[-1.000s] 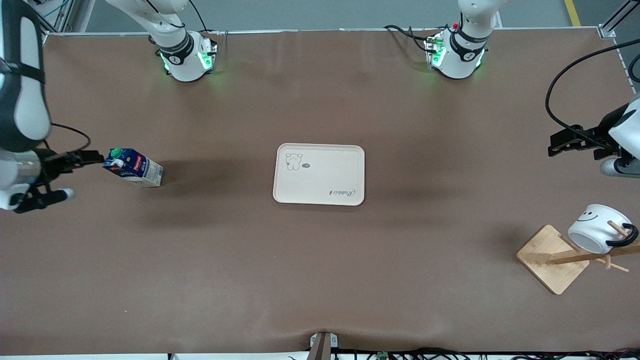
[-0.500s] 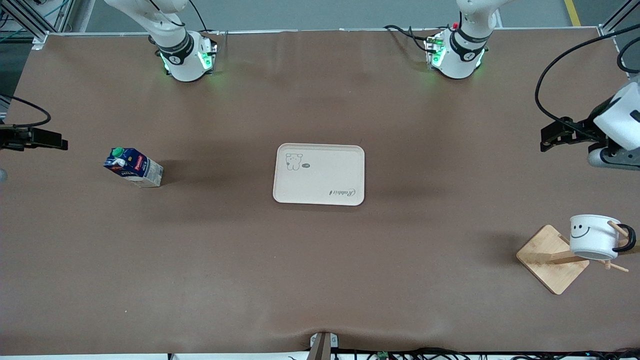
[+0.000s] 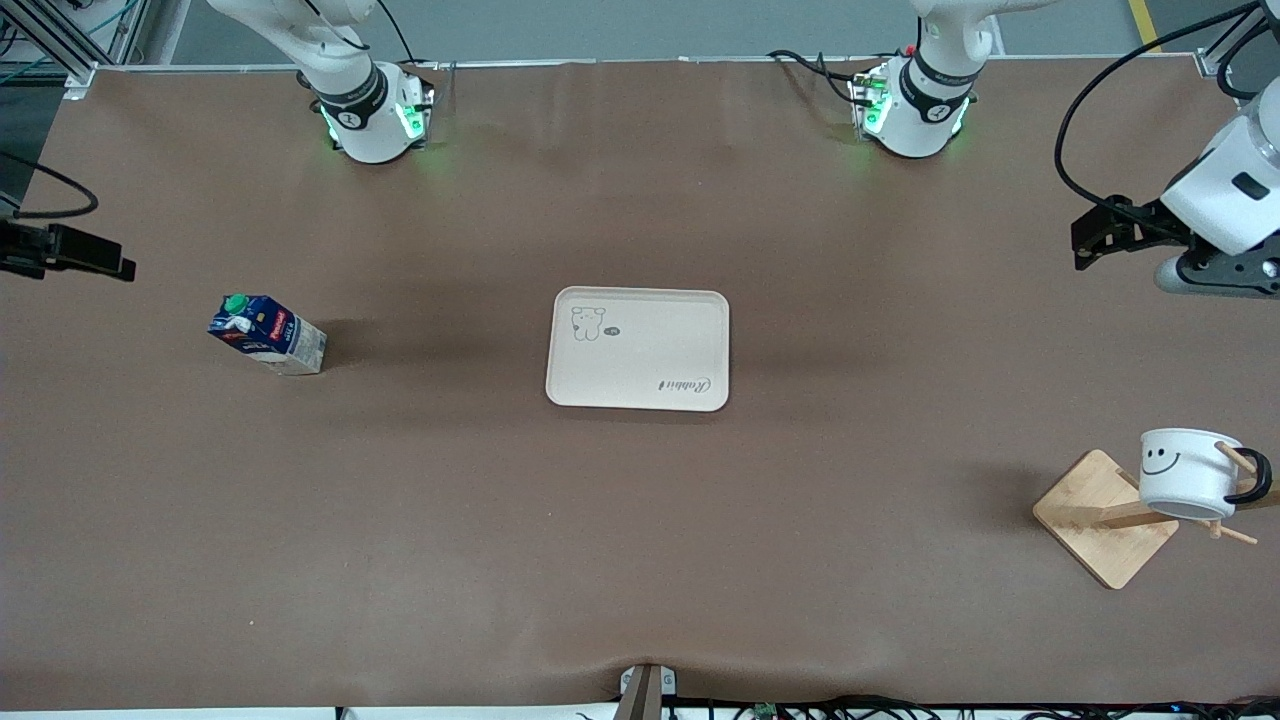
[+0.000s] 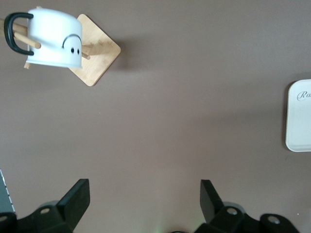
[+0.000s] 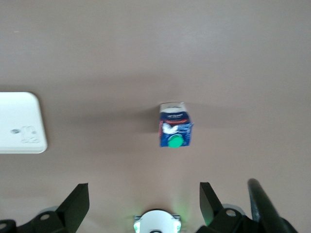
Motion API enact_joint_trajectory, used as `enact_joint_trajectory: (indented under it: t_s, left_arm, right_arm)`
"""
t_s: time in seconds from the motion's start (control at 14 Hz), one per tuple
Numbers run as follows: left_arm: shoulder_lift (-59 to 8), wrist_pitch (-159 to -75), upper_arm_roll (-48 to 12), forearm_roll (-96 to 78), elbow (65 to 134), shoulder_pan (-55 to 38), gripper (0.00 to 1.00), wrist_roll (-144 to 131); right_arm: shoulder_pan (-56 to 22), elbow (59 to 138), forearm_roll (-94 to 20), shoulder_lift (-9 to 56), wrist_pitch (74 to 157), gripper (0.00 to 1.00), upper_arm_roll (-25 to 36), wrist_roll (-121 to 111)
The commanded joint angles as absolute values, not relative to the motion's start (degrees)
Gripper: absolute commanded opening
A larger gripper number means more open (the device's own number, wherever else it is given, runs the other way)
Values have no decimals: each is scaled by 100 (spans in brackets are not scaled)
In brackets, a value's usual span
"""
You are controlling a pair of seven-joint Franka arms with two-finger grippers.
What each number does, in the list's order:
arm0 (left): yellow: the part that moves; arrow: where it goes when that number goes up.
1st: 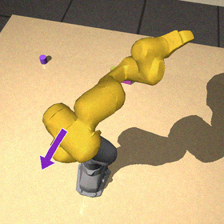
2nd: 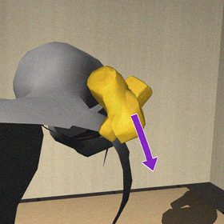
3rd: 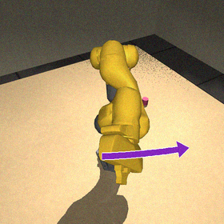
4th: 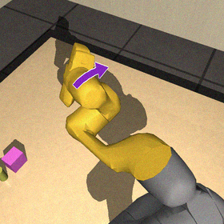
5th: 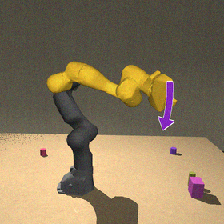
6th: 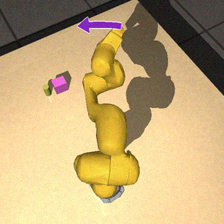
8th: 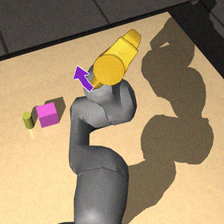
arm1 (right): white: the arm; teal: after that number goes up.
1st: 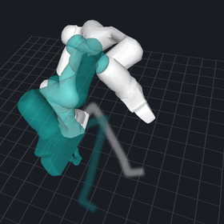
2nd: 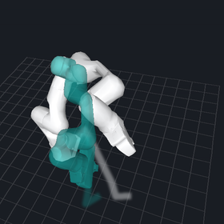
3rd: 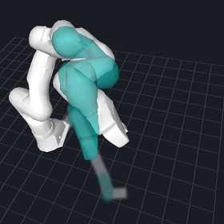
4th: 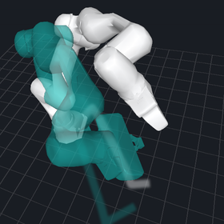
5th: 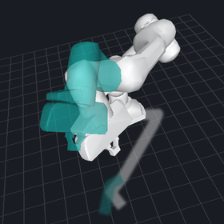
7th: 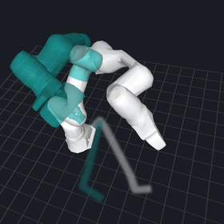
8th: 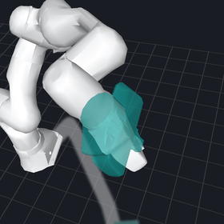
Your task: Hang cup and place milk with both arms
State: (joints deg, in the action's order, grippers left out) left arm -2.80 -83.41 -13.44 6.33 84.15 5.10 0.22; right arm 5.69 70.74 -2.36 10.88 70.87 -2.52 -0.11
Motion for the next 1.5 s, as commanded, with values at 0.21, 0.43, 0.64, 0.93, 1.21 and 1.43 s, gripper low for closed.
enact_joint_trajectory:
  t_s: [0.21,0.43,0.64,0.93,1.21,1.43]
  left_arm:
    - [579,-8639,-800,369,9421,70,100,-44]
    - [607,-8543,-800,369,9387,70,100,-53]
    - [624,-8508,-782,352,9387,70,100,-27]
    - [685,-8420,-501,35,9395,-35,100,-44]
    - [668,-8358,-501,79,9186,44,100,53]
    - [484,-8358,-492,141,8833,61,100,35]
  right_arm:
    - [756,9589,-519,-492,8376,100,-202,26]
    - [748,9598,-379,-492,8376,100,-202,17]
    - [686,9589,-176,-492,8367,100,-220,18]
    - [650,9580,-167,-492,8376,100,-229,18]
    - [650,9598,-167,-536,8385,100,-229,26]
    - [642,9606,-115,-519,8437,100,-237,18]
